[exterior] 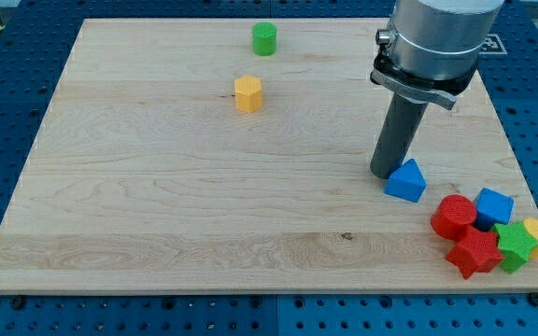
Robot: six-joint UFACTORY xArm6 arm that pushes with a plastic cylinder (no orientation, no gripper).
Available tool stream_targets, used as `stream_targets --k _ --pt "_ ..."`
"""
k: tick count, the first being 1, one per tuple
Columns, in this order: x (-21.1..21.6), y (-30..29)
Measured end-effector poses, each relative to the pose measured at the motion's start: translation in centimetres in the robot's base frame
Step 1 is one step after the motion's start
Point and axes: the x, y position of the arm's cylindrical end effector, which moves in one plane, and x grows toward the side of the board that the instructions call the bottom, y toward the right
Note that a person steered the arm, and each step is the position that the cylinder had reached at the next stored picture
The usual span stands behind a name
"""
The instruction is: Slide blue triangle to the red circle
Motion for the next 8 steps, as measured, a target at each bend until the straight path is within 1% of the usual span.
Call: stream_targets --k 2,5,8 --pt "1.9 0.0" --pt "2.3 0.4" --pt "3.7 1.6"
